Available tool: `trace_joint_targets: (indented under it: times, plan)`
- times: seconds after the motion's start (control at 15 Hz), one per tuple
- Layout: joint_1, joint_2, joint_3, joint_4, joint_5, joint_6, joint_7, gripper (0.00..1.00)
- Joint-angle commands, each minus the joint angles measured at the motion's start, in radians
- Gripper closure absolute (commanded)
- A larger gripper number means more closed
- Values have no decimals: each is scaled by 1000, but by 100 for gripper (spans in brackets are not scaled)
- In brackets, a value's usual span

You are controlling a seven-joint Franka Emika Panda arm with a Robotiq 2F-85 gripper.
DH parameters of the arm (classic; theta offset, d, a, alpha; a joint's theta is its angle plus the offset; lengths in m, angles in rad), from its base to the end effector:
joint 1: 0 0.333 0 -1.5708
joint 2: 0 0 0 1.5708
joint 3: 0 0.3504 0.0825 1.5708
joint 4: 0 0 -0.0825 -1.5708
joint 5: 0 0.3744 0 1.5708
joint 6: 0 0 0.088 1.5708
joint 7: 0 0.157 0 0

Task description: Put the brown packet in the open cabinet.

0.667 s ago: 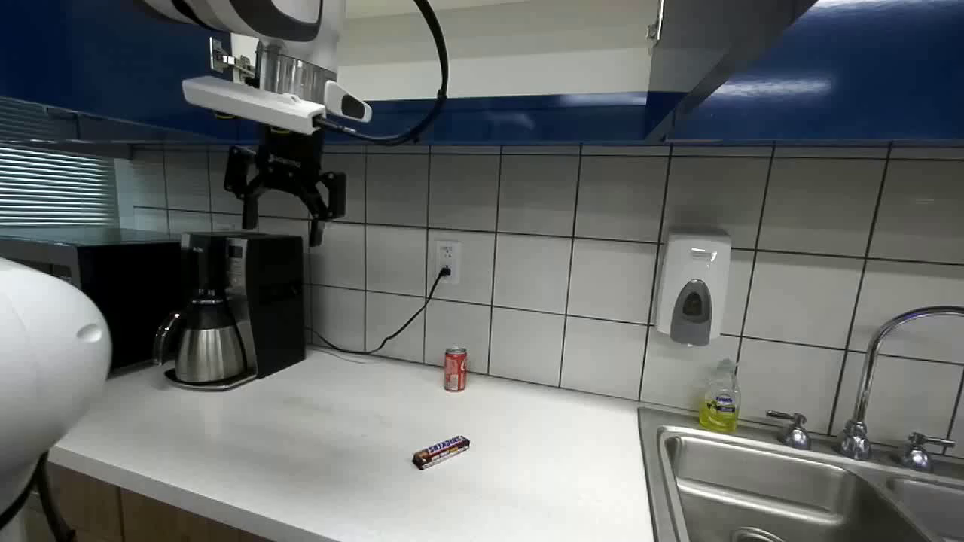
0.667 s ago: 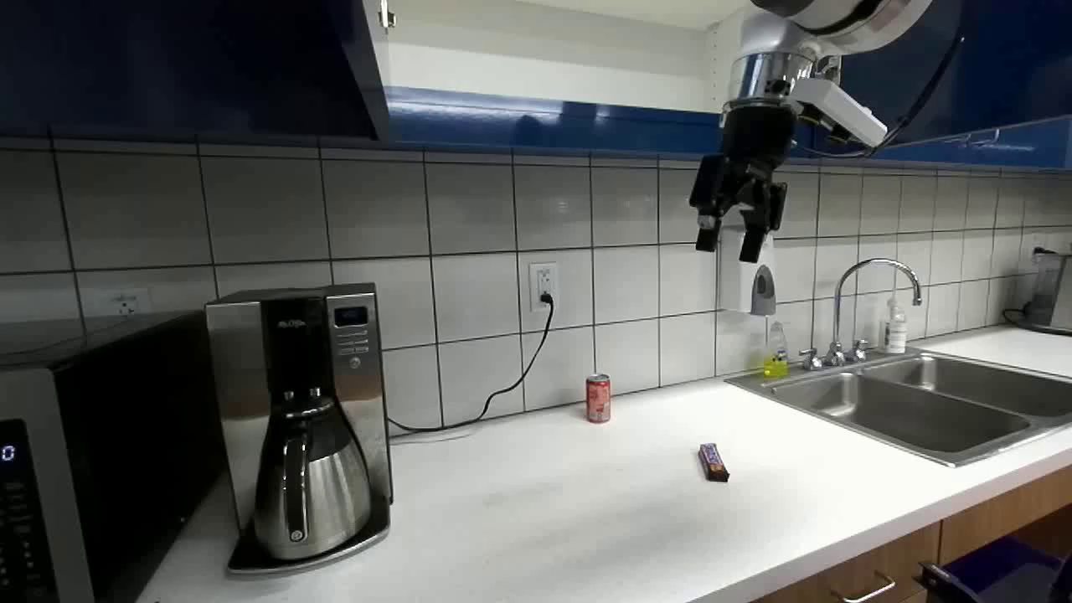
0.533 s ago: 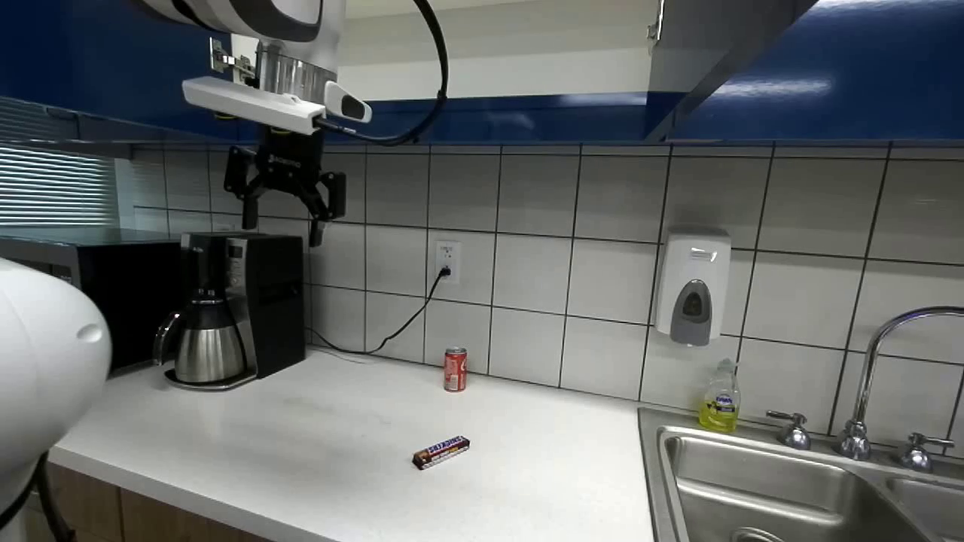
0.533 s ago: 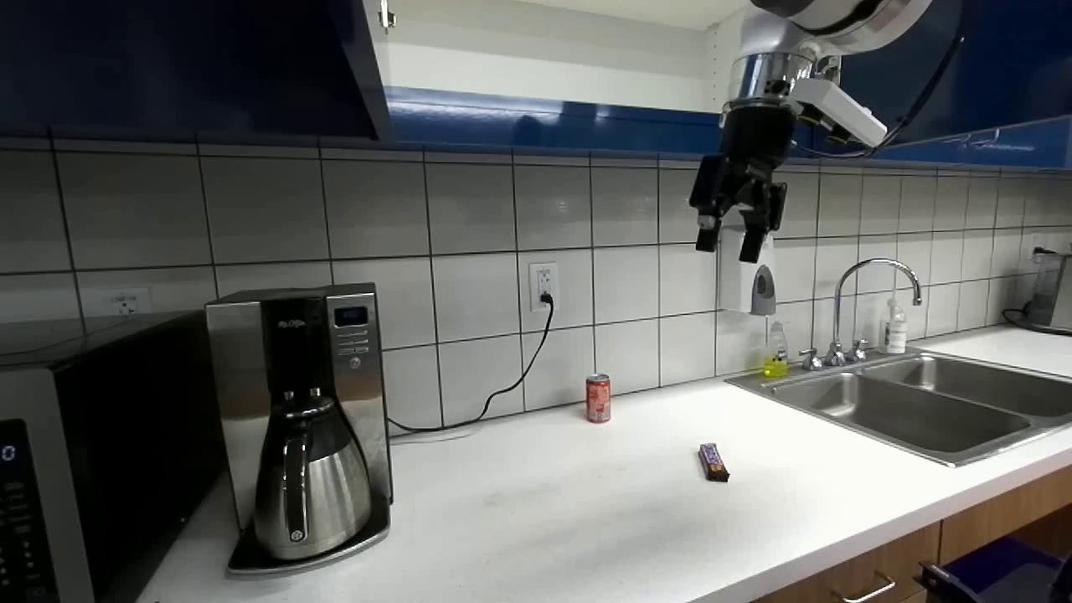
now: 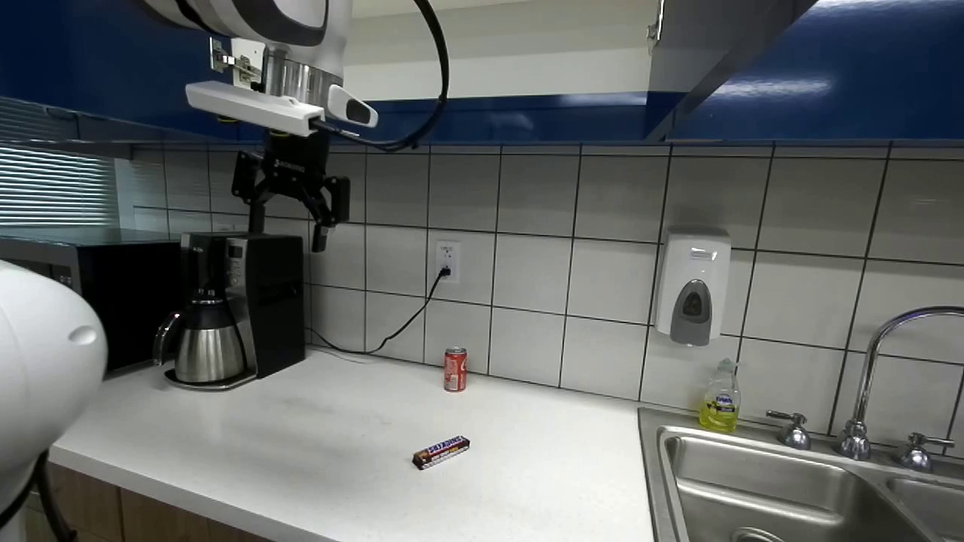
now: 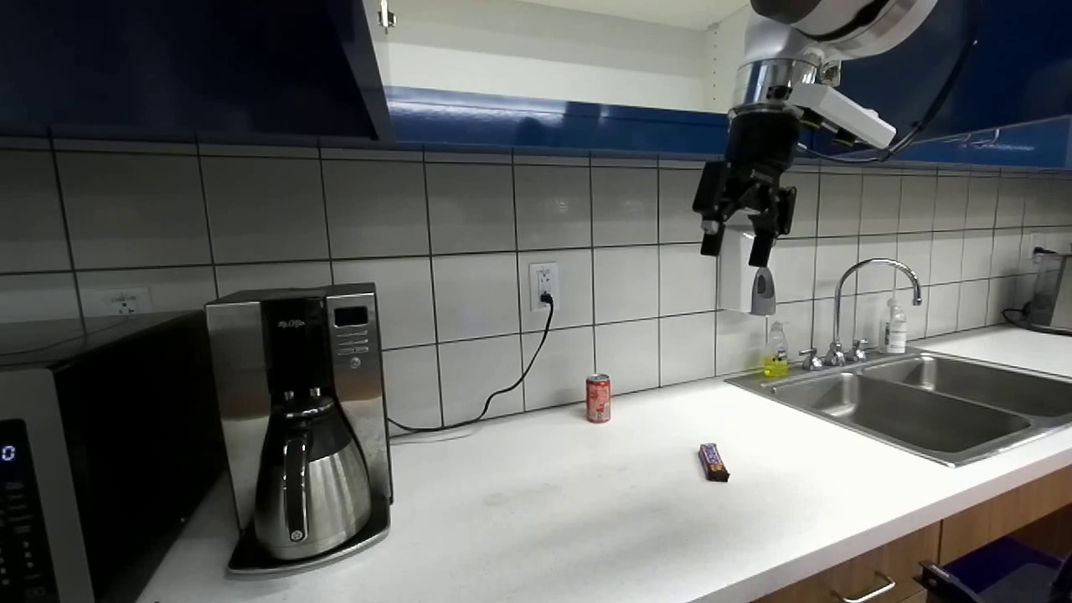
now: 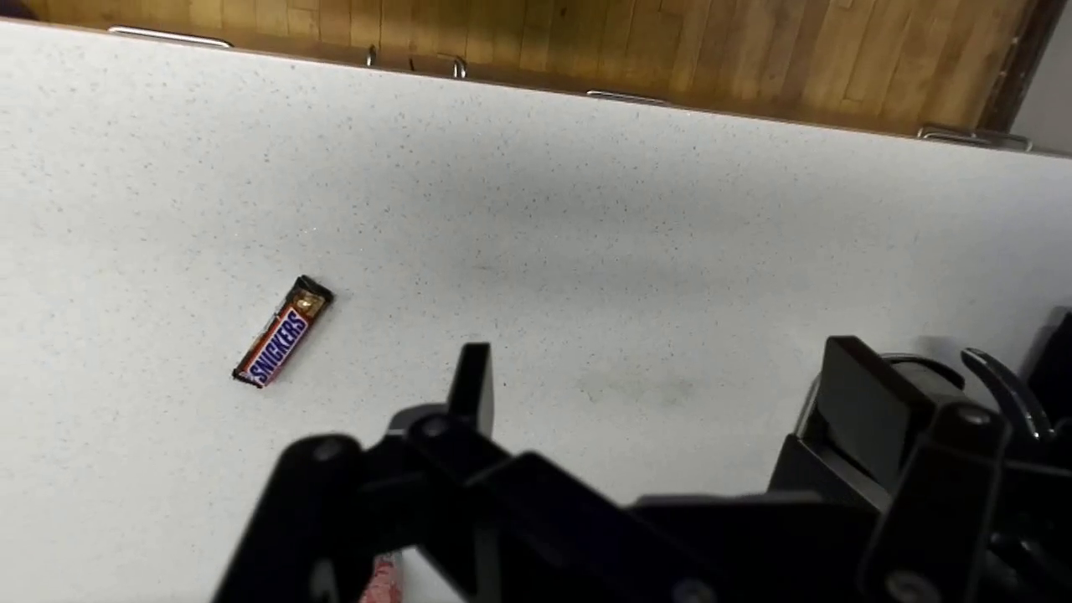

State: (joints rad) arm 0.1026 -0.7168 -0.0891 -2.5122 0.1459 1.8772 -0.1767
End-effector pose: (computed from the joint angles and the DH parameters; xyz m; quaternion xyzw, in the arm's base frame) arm 0.3160 0.0193 0.5005 -0.9906 -0.0850 -0.0461 0.0964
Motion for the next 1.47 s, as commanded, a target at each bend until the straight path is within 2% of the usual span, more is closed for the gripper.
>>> trace_joint_targets:
  times: [0.0,0.6,0.93,1.4]
  plan:
    - [-49,4,27,0,-6,-24,68,0]
    - [-111,125,12,6,-3,34,148,0]
    - [-141,217,6,7,-17,140,140,0]
    - [-149,401,-17,30,-20,307,104,0]
